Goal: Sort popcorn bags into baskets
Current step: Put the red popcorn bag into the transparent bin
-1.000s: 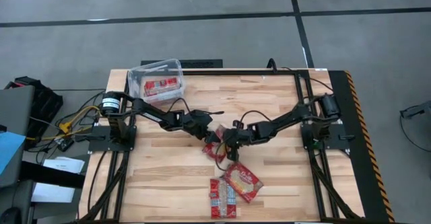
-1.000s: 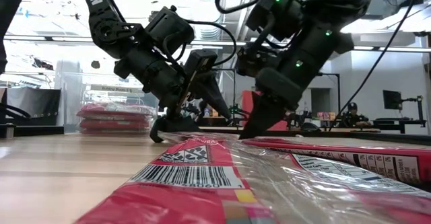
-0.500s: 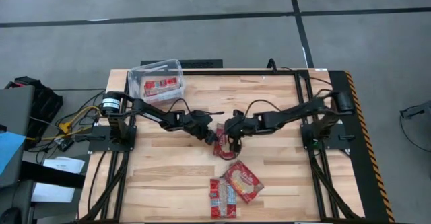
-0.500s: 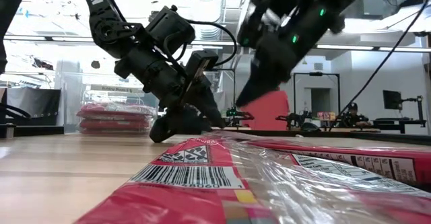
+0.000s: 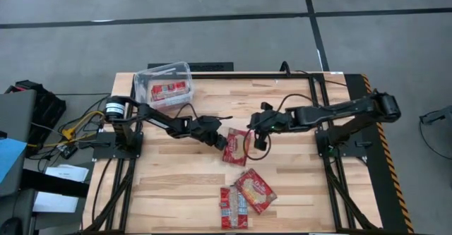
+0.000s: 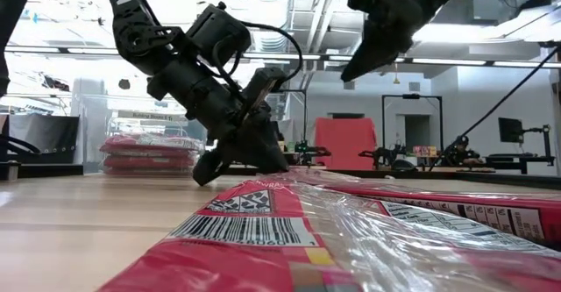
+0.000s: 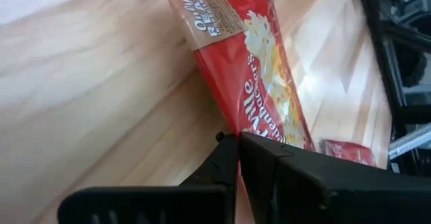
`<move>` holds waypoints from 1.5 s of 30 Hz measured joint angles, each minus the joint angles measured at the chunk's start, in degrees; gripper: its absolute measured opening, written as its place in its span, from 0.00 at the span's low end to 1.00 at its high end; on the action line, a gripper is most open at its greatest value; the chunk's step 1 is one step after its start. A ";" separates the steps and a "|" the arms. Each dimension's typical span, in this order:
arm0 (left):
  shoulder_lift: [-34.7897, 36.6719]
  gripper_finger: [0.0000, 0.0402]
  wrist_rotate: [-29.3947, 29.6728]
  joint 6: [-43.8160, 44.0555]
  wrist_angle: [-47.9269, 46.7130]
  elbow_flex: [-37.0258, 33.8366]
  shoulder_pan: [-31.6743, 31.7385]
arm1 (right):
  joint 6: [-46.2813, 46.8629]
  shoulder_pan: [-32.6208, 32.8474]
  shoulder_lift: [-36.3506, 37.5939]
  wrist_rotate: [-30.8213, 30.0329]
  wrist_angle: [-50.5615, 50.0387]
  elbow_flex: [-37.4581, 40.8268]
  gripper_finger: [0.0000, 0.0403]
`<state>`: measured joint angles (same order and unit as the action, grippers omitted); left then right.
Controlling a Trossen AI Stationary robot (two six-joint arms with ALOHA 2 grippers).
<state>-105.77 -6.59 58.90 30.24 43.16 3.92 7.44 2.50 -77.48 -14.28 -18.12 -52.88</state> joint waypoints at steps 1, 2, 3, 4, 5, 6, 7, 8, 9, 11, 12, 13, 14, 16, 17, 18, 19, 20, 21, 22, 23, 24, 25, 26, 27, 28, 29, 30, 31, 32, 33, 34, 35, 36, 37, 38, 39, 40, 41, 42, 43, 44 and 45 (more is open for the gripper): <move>0.60 0.00 0.25 0.25 -0.42 -0.07 0.10 | 0.00 0.05 0.21 -0.01 -0.63 0.00 0.03; 1.44 0.00 0.25 0.61 -0.79 -0.16 0.21 | 0.04 0.23 0.37 -0.02 -1.36 0.00 0.04; 2.34 0.00 0.24 0.96 -0.35 -0.14 0.29 | 0.04 0.43 0.44 -0.06 -1.54 0.02 0.05; 3.58 0.00 0.24 0.96 -0.09 -0.02 0.34 | 0.04 0.51 0.44 -0.05 -1.31 0.01 0.05; 4.74 0.00 0.28 0.93 -0.05 0.00 0.38 | 0.04 0.54 0.44 -0.02 -1.41 0.00 0.06; 5.74 0.00 0.31 0.79 0.17 0.04 0.38 | 0.04 0.57 0.44 0.00 -1.65 0.00 0.07; 6.84 0.00 0.45 0.76 -0.18 0.06 0.42 | 0.04 0.57 0.44 0.02 -1.67 0.00 0.07; 8.04 0.00 0.45 0.74 -0.96 0.04 0.42 | 0.04 0.54 0.45 0.01 -1.64 0.00 0.08; 9.18 0.00 0.51 0.70 -1.01 0.04 0.42 | 0.04 0.50 0.47 -0.02 -1.56 0.00 0.07; 12.15 0.00 0.84 0.44 -2.43 0.08 0.42 | 0.04 0.50 0.47 -0.02 -1.67 0.00 0.06; 13.59 0.00 0.96 -0.06 -3.74 0.12 0.41 | 0.02 0.50 0.47 -0.02 -1.62 0.00 0.06; 14.71 0.00 1.26 -0.72 -5.01 0.13 0.42 | -0.05 0.48 0.47 0.00 -1.61 0.00 0.05; 15.78 0.00 1.54 -1.47 -6.82 0.19 0.45 | -0.26 0.46 0.47 0.06 -1.63 0.00 0.04; 17.67 0.00 2.44 -2.44 -11.51 0.19 0.60 | -0.41 0.46 0.47 0.24 -1.63 0.00 0.03; 18.16 0.00 3.08 -2.69 -13.14 0.21 0.60 | -0.39 0.46 0.41 0.25 -1.55 0.00 0.03; 18.52 0.00 3.99 -2.69 -15.58 0.23 0.60 | -0.38 0.46 0.30 0.43 -1.56 0.00 0.03; 18.57 0.00 4.96 -2.71 -18.03 0.23 0.62 | -0.36 0.44 0.26 0.73 -1.72 0.00 0.04; 18.40 0.00 5.79 -2.68 -19.97 0.22 0.55 | -0.35 0.42 0.25 0.79 -1.77 0.00 0.05; 18.31 0.00 6.63 -2.47 -22.00 0.21 0.34 | -0.35 0.47 0.25 0.89 -1.69 0.00 0.06; 18.03 0.01 7.65 -2.36 -23.58 0.21 -0.02 | -0.37 0.68 0.25 0.94 -1.61 0.02 0.07; 17.46 0.03 8.44 -2.49 -24.75 0.21 -0.44 | -0.39 0.88 0.27 1.14 -1.05 0.29 0.07; 16.82 0.05 8.62 -2.99 -25.64 0.08 -0.66 | -0.39 0.94 0.23 1.66 -0.16 0.91 0.07; 16.16 0.07 8.29 -3.24 -25.84 -0.34 -0.80 | -0.38 0.99 -0.43 2.36 0.41 1.46 0.07; 15.49 0.11 7.51 -3.30 -26.04 -0.46 -0.90 | -0.13 1.19 -1.43 3.04 1.57 1.95 0.06; 14.70 0.14 7.00 -3.42 -25.56 -0.47 -0.93 | 0.12 1.44 -2.07 3.84 2.21 2.68 0.05; 13.91 0.19 6.75 -3.57 -24.69 -0.45 -0.95 | 0.44 1.74 -2.56 4.10 1.77 3.37 0.04; 13.15 0.23 6.50 -3.59 -23.99 -0.44 -1.04 | 0.87 2.20 -3.64 4.07 3.05 3.82 0.03; 12.35 0.28 6.31 -3.60 -23.10 -0.42 -1.11 | 1.42 2.71 -5.00 4.03 5.32 4.08 0.02; 11.40 0.33 5.98 -3.58 -21.70 -0.42 -1.14 | 1.59 3.05 -6.09 3.96 6.38 4.74 0.02; 10.13 0.38 5.50 -3.30 -19.36 -0.38 -1.18 | 1.55 3.33 -7.48 3.97 6.11 4.86 0.02; 9.25 0.43 4.95 -2.92 -17.82 -0.25 -1.18 | 1.64 3.81 -9.25 4.07 7.79 5.07 0.03; 8.75 0.48 4.25 -2.42 -17.08 -0.31 -1.18 | 1.83 4.21 -10.88 4.20 9.70 5.05 0.04; 7.36 0.53 3.58 -1.76 -14.43 -0.28 -1.19 | 2.10 4.46 -12.39 4.09 10.66 5.01 0.05; 5.82 0.58 3.10 -0.98 -12.05 0.00 -1.19 | 2.50 4.60 -13.84 4.14 12.10 4.89 0.06; 5.20 0.63 2.66 -0.09 -12.07 -0.07 -1.20 | 3.04 4.68 -15.23 4.17 13.12 4.85 0.07; 4.42 0.67 2.36 0.98 -12.47 0.03 -1.20 | 3.69 4.69 -16.92 4.56 13.74 4.85 0.07; 3.36 0.71 2.15 1.68 -12.05 0.89 -1.27 | 4.34 4.79 -18.58 5.14 14.65 4.77 0.08; 2.65 0.74 2.13 2.27 -11.51 1.16 -1.29 | 4.75 4.95 -19.70 5.65 14.61 4.88 0.08; 2.06 0.77 2.14 2.55 -11.80 0.94 -1.35 | 5.01 5.03 -20.94 5.95 14.90 5.03 0.07; 1.21 0.79 2.27 3.17 -11.43 1.18 -1.37 | 5.05 4.99 -22.71 6.68 17.33 4.78 0.06; 0.73 0.80 2.26 3.58 -10.41 1.43 -1.37 | 5.04 4.88 -23.74 7.14 18.33 4.77 0.05; 0.27 0.81 2.02 4.26 -9.81 1.36 -1.37 | 4.74 4.87 -24.35 7.85 18.72 4.79 0.04; -0.21 0.82 1.75 4.89 -8.92 1.37 -1.35 | 4.77 4.73 -25.89 8.62 20.43 4.51 0.04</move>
<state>-105.98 -4.83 63.79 21.32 44.53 2.57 12.21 7.23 -103.37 -5.66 2.31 -48.38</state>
